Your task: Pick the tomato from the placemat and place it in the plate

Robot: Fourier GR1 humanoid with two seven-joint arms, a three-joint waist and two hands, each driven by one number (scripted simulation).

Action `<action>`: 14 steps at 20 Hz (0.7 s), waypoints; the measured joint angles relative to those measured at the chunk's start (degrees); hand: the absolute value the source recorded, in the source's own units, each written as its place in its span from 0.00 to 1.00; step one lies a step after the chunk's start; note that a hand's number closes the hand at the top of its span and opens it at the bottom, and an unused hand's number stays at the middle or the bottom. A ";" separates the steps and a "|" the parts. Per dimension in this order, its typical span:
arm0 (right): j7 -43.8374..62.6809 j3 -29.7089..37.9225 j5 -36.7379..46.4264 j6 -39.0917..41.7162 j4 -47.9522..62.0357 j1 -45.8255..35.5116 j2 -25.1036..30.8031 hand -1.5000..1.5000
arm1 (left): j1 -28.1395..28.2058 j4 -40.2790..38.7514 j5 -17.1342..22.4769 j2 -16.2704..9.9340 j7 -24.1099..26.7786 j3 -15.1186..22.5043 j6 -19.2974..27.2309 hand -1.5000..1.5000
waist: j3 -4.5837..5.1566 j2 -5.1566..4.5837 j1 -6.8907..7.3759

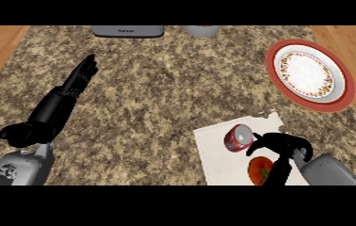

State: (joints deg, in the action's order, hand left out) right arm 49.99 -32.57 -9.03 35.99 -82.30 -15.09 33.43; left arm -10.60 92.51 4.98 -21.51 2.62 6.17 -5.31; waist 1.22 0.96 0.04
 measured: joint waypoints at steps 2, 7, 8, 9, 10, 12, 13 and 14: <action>-1.84 -0.13 2.62 -0.06 -1.06 0.96 0.12 1.00 | -0.27 0.18 0.20 -0.08 -0.63 -0.57 -0.37 0.50 | 0.01 0.02 -0.07; -0.45 2.87 7.49 -3.88 1.76 -1.71 -1.55 1.00 | -0.62 -0.11 -0.39 0.69 0.11 -0.38 -0.96 0.50 | 0.16 -0.14 0.83; 0.94 4.82 8.11 -6.18 3.79 -3.24 -1.71 1.00 | -0.84 0.13 -0.33 0.76 0.14 -0.17 -1.15 0.50 | -0.06 -0.57 1.63; 2.46 6.62 9.11 -8.45 6.00 -4.49 -1.24 1.00 | -0.95 0.28 -0.28 0.76 0.19 -0.06 -1.33 0.50 | -0.21 -1.10 2.28; 3.94 8.32 10.22 -10.60 8.14 -5.56 -0.42 1.00 | -1.15 0.43 -0.30 0.78 0.22 0.07 -1.42 0.50 | -0.31 -1.61 2.67; 6.45 11.54 12.38 -14.52 11.99 -7.54 1.59 1.00 | -1.29 0.64 -0.40 0.79 0.35 0.32 -1.56 0.50 | -0.35 -2.55 3.51; 7.66 12.95 13.53 -16.37 13.90 -8.56 2.53 1.00 | -1.50 0.81 -0.45 0.84 0.39 0.47 -1.63 0.50 | -0.39 -2.95 4.04; 8.71 14.25 14.72 -18.10 15.73 -9.69 3.50 1.00 | -1.71 0.96 -0.48 0.87 0.44 0.65 -1.75 0.50 | -0.42 -3.37 4.67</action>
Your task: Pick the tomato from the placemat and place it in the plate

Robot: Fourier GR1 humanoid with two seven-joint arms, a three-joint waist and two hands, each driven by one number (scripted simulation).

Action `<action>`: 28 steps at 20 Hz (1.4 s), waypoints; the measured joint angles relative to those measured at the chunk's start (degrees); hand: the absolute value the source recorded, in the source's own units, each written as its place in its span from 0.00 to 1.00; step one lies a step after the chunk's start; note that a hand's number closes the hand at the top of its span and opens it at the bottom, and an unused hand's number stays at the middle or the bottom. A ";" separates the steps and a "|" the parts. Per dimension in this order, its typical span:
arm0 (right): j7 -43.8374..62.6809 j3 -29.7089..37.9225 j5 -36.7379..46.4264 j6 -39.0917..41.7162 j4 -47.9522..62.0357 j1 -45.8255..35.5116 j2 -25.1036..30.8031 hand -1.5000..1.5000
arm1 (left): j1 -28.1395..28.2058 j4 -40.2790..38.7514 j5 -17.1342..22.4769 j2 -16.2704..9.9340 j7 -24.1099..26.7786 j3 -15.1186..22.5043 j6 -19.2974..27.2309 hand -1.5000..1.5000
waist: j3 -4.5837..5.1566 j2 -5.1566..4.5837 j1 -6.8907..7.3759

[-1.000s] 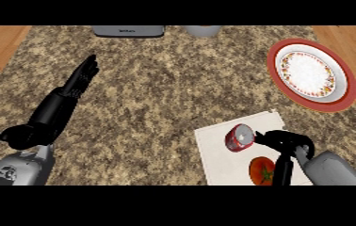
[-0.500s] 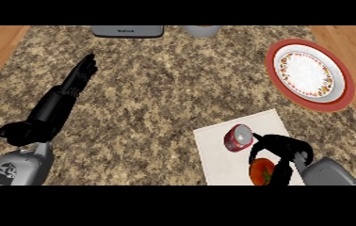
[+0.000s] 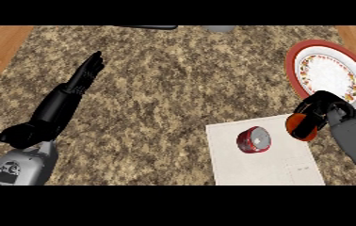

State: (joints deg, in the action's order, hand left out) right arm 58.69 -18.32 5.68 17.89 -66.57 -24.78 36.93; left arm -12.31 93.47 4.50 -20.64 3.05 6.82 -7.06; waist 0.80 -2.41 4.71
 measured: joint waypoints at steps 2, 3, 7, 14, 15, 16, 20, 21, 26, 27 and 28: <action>2.08 2.15 2.64 -3.36 3.46 -2.38 1.91 1.00 | -0.35 0.23 -0.01 0.14 0.16 0.41 -0.29 0.50 | 0.03 -0.69 1.50; 2.96 3.03 4.09 -4.92 5.09 -3.64 2.92 1.00 | -0.63 0.37 -0.01 0.17 0.20 0.69 -0.54 0.50 | 0.01 -1.03 2.27; 6.01 5.40 10.09 -9.85 11.31 -8.82 6.46 1.00 | -1.95 0.98 -0.18 0.61 0.33 2.13 -1.42 0.50 | -0.02 -2.09 5.52; 9.36 7.04 20.45 -15.48 20.88 -18.06 11.04 1.00 | -4.56 1.51 -0.44 1.36 0.27 4.53 -3.01 0.50 | -0.07 -3.04 10.26; 9.69 7.19 21.83 -16.11 22.17 -19.30 11.63 1.00 | -4.85 1.48 -0.46 1.48 0.27 4.82 -3.20 0.50 | -0.07 -3.15 10.75; 10.00 7.29 23.19 -16.68 23.44 -20.46 12.03 1.00 | -5.15 1.44 -0.47 1.63 0.21 5.16 -3.41 0.50 | -0.09 -3.27 11.15; 11.18 7.01 28.80 -18.45 28.56 -24.57 13.75 1.00 | -6.37 1.40 -0.57 2.37 -0.14 6.30 -3.82 0.50 | -0.11 -3.45 12.39; 11.44 6.85 30.23 -18.88 29.80 -25.47 14.11 1.00 | -6.61 1.27 -0.60 2.58 -0.17 6.48 -3.83 0.50 | -0.11 -3.49 12.55; 12.24 6.09 36.65 -20.71 36.07 -29.47 14.86 1.00 | -7.76 0.73 -0.78 3.29 -0.75 7.10 -3.83 0.50 | -0.23 -3.39 12.86; 12.30 6.04 37.78 -21.01 37.32 -30.26 14.97 1.00 | -7.79 0.61 -0.88 3.50 -0.79 7.31 -3.76 0.50 | -0.27 -3.33 12.82; 12.35 6.01 38.88 -21.24 38.50 -31.13 15.14 1.00 | -7.92 0.38 -0.98 3.71 -0.88 7.40 -3.62 0.50 | -0.29 -3.27 12.65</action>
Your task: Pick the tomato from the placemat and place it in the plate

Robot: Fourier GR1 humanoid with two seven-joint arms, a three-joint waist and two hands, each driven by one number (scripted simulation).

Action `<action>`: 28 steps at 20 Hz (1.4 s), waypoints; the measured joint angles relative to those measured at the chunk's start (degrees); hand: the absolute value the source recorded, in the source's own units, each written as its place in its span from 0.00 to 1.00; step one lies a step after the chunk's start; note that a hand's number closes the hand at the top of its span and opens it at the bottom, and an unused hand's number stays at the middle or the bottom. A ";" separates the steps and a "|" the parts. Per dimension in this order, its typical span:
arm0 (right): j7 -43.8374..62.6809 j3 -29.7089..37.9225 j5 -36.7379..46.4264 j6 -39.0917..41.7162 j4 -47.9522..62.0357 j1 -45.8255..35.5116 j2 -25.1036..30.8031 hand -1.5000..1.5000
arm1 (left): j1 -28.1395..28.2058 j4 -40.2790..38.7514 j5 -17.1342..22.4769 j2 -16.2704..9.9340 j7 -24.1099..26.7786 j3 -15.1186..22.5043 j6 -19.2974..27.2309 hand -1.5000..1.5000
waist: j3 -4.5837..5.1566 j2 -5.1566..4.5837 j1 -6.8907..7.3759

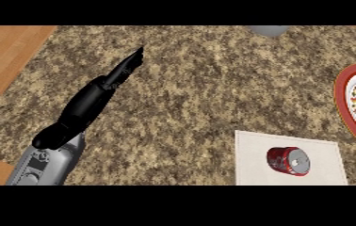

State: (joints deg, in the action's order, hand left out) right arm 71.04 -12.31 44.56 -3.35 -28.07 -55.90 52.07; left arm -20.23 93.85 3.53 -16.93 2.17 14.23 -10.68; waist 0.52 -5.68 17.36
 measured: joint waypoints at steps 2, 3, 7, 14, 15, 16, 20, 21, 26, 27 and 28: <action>0.04 0.05 1.98 -0.67 2.37 -1.29 -0.24 1.00 | -0.41 -0.37 -0.21 0.23 -0.17 0.03 0.23 0.50 | -0.09 0.14 -0.50; 0.04 0.10 2.93 -1.08 3.46 -1.99 -0.34 1.00 | -0.58 -0.49 -0.27 0.30 -0.22 -0.03 0.35 0.50 | -0.14 0.27 -0.71; -0.02 0.46 6.32 -2.97 7.55 -4.48 -1.03 1.00 | -0.75 -1.25 -0.53 0.72 -0.49 -0.15 0.93 0.50 | -0.28 0.67 -1.78; -0.29 0.62 11.97 -7.66 13.54 -7.21 -1.66 1.00 | -0.68 -2.20 -0.70 0.95 -1.19 -1.13 2.08 0.50 | -0.44 1.43 -4.14; -0.32 0.66 12.64 -8.41 14.48 -7.22 -1.84 1.00 | -0.49 -2.21 -0.70 1.02 -1.25 -1.20 2.23 0.50 | -0.47 1.55 -4.49; -0.37 0.66 13.32 -9.19 15.34 -7.29 -2.04 1.00 | -0.52 -2.25 -0.64 1.00 -1.38 -1.44 2.36 0.50 | -0.50 1.67 -4.90; -0.39 1.33 14.96 -11.46 19.15 -7.59 -2.97 1.00 | 0.21 -2.83 -0.74 0.74 -1.22 -2.21 2.84 0.50 | -0.54 2.05 -6.38; -0.39 1.67 15.08 -11.94 20.26 -7.46 -3.40 1.00 | 0.22 -2.72 -0.71 0.58 -1.26 -2.49 2.91 0.50 | -0.56 2.18 -6.69; -0.64 5.78 12.44 -15.11 25.01 -7.07 -4.71 0.00 | 1.37 -3.04 -0.64 0.10 -1.10 -3.53 3.33 0.50 | -0.69 2.66 -8.49; -0.69 6.88 11.48 -15.82 25.78 -6.71 -4.97 0.00 | 1.72 -3.05 -0.54 0.07 -1.05 -3.70 3.38 0.50 | -0.70 2.72 -8.78; -0.76 7.98 10.48 -16.63 26.41 -6.30 -5.41 0.00 | 1.75 -3.01 -0.44 -0.04 -1.14 -4.03 3.49 0.50 | -0.72 2.82 -9.17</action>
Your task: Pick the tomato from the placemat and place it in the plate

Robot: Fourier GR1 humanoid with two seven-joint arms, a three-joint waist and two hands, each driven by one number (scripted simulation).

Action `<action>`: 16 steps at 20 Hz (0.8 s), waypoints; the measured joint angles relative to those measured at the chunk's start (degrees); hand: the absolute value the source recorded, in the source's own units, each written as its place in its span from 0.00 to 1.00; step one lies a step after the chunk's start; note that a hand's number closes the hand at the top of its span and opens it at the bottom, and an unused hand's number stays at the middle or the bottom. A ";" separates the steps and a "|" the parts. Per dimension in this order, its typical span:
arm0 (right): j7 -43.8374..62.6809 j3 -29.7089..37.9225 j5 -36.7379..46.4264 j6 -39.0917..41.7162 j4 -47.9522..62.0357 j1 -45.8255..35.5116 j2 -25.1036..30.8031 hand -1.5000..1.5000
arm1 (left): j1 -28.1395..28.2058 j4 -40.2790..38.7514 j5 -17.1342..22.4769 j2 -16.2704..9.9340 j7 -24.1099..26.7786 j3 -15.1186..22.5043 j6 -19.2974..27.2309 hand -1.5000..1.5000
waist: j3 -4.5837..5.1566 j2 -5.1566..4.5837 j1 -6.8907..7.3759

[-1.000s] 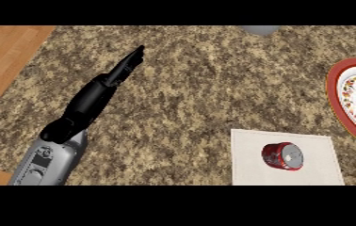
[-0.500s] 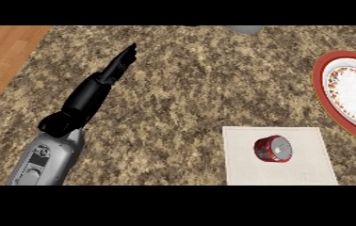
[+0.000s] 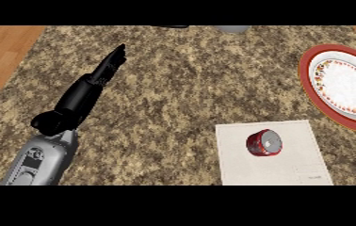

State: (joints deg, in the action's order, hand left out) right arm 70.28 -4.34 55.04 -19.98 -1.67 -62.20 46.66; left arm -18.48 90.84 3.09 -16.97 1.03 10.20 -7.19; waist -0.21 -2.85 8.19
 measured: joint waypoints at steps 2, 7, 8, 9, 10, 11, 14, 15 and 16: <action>-0.19 1.60 -1.48 -1.95 0.91 1.04 -0.94 0.00 | 0.23 0.23 -0.14 -0.15 -0.02 -0.25 0.24 0.50 | -0.02 0.17 -0.56; -0.76 2.87 -2.77 -8.06 1.69 4.05 -3.68 0.00 | 0.69 0.40 -0.08 -0.55 -0.05 -0.86 0.26 0.50 | 0.00 0.31 -1.37; -0.87 2.76 -2.69 -9.47 1.69 4.39 -4.18 0.00 | 0.92 0.47 -0.09 -0.53 0.01 -0.85 0.27 0.50 | 0.01 0.33 -1.30; -0.85 2.57 -2.53 -10.71 1.69 4.59 -4.68 0.00 | 1.17 0.47 -0.06 -0.41 0.23 -0.89 0.35 0.50 | 0.05 0.36 -1.28; -0.85 2.27 -2.25 -12.05 1.69 4.93 -5.11 0.00 | 1.30 0.54 -0.09 -0.54 0.26 -0.98 0.33 0.50 | 0.06 0.46 -1.39; -0.83 1.92 -1.93 -13.31 1.69 4.94 -5.28 0.00 | 1.37 0.56 -0.20 -0.69 0.16 -1.00 0.30 0.50 | 0.07 0.53 -1.45; -0.87 0.54 -0.64 -17.29 1.69 4.83 -6.22 0.00 | 1.83 0.41 0.05 -0.72 0.31 -1.13 0.03 0.50 | 0.13 0.62 -1.47; -0.89 -0.06 -0.07 -18.62 1.69 4.70 -6.46 0.00 | 1.77 0.44 0.12 -0.77 0.31 -1.36 0.08 0.50 | 0.15 0.66 -1.46; -1.10 -0.41 0.25 -20.24 1.48 4.45 -6.54 0.00 | 1.89 0.21 -0.02 -0.79 0.41 -1.33 0.08 0.50 | 0.14 0.68 -1.64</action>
State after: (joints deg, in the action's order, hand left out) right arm 69.18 -4.75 55.30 -40.22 -0.19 -57.75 40.12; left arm -16.59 91.04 3.07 -17.75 1.44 8.87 -7.10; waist -0.07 -2.17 6.55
